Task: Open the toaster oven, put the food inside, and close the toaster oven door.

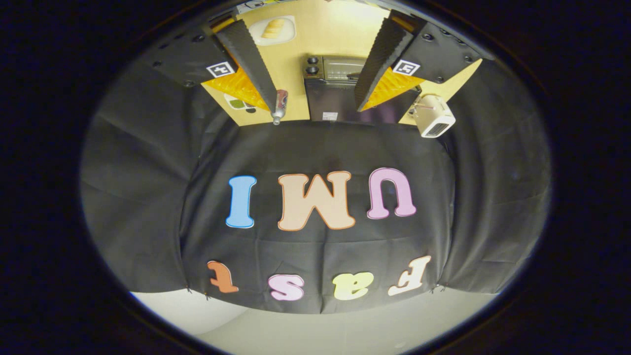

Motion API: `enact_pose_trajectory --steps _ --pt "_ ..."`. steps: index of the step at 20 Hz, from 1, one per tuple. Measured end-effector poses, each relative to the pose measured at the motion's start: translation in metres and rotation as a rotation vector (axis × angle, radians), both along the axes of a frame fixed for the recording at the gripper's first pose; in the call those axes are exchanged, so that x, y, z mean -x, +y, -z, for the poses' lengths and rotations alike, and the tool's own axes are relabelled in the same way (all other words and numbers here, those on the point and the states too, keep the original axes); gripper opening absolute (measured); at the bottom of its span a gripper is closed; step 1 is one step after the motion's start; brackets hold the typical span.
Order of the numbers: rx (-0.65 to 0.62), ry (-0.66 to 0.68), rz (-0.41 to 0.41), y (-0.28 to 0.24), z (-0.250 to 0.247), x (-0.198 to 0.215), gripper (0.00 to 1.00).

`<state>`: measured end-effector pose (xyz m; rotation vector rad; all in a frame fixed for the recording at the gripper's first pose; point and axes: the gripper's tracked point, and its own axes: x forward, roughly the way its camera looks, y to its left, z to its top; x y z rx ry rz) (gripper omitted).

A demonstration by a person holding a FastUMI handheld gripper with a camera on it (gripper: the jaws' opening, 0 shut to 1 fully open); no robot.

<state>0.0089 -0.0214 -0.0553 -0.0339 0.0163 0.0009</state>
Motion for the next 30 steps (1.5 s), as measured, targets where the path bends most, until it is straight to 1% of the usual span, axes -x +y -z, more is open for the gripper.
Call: enact_pose_trajectory --steps 7,9,13,17,21,28,30 --pt "-0.052 0.001 -0.064 0.056 0.030 -0.036 1.00" --pt "-0.073 0.007 -0.086 0.080 0.044 -0.051 1.00" --pt "-0.122 0.011 -0.101 0.119 0.077 -0.081 1.00" --pt "-0.150 0.050 -0.037 0.133 0.128 -0.114 0.99" --pt "-0.129 0.060 0.013 0.137 0.158 -0.138 0.98" --pt "-0.082 0.106 0.041 0.143 0.197 -0.168 0.98" --pt "-0.079 0.074 0.049 0.143 0.193 -0.172 0.98"
